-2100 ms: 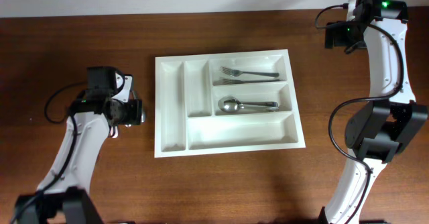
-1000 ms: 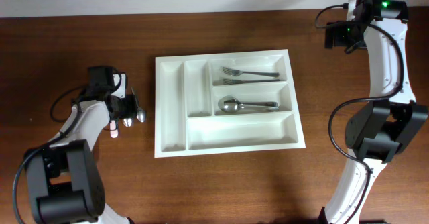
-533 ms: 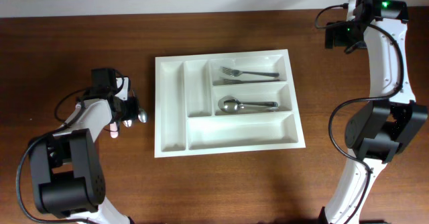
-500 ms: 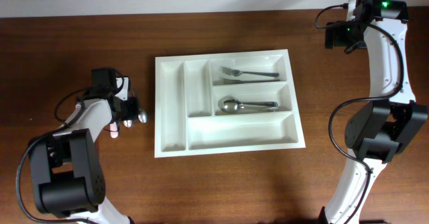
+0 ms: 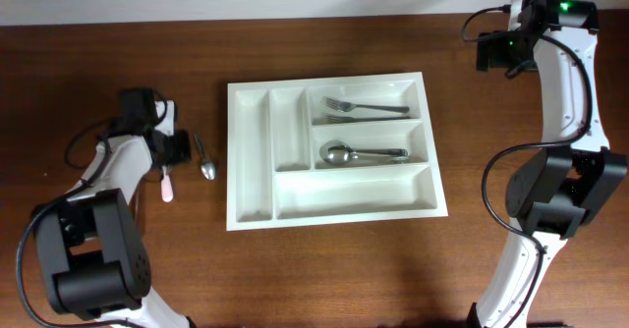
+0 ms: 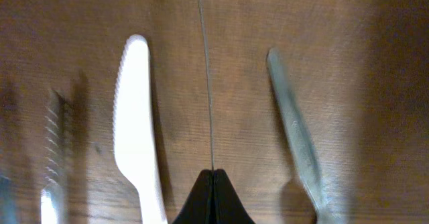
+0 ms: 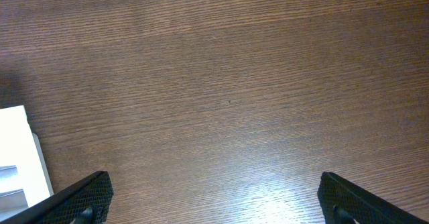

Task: Pack container
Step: 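Grasp a small spoon with the left gripper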

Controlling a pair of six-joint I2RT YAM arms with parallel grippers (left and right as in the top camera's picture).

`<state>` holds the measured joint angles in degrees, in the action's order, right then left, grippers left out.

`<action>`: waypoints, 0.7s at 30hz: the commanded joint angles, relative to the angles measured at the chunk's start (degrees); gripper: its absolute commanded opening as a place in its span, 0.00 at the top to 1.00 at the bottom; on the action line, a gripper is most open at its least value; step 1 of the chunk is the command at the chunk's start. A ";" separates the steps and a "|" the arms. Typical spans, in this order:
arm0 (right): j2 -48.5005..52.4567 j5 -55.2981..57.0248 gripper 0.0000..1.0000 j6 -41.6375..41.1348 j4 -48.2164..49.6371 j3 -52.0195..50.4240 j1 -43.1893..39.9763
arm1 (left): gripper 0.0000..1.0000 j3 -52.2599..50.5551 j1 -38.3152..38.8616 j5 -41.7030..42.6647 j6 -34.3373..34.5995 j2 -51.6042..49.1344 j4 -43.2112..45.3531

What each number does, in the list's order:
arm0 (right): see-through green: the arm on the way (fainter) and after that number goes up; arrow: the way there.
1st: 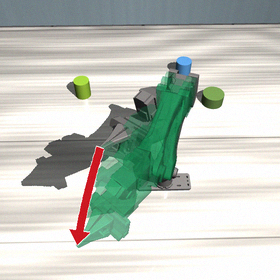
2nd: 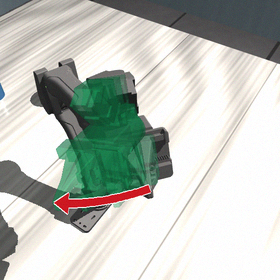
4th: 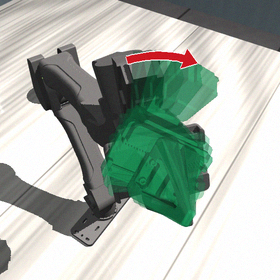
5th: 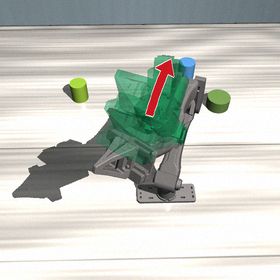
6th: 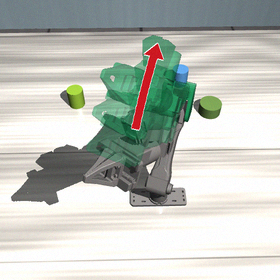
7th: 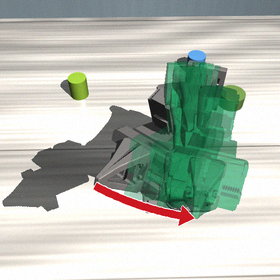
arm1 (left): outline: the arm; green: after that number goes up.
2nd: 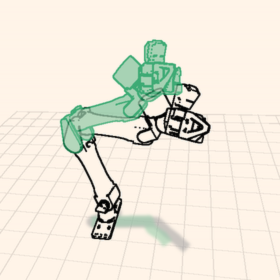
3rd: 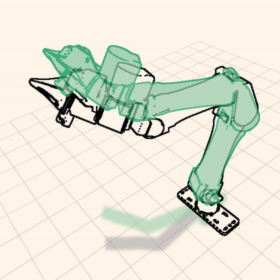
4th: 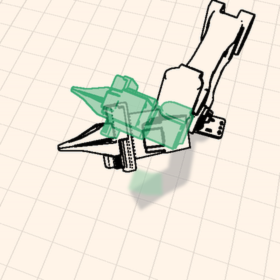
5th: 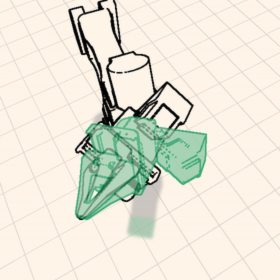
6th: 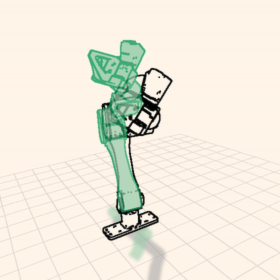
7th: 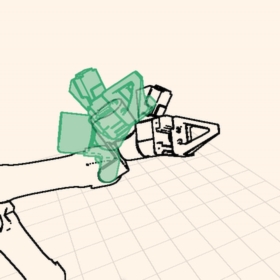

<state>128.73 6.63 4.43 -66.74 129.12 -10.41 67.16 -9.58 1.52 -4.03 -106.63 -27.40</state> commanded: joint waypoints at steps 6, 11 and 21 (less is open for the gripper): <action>-1.95 0.72 0.01 -0.87 0.07 0.96 0.22 | 0.98 12.94 0.94 3.52 -0.28 2.73 -8.00; -1.95 0.72 0.01 -0.87 0.07 0.96 0.22 | 0.98 17.49 5.22 7.61 2.97 3.28 -12.44; -1.95 0.72 0.01 -0.87 0.07 0.94 0.22 | 0.98 18.08 19.08 9.20 14.01 3.26 -13.03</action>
<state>128.73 6.63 4.43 -66.74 129.12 -10.41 84.38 6.42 9.26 4.45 -105.01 -39.92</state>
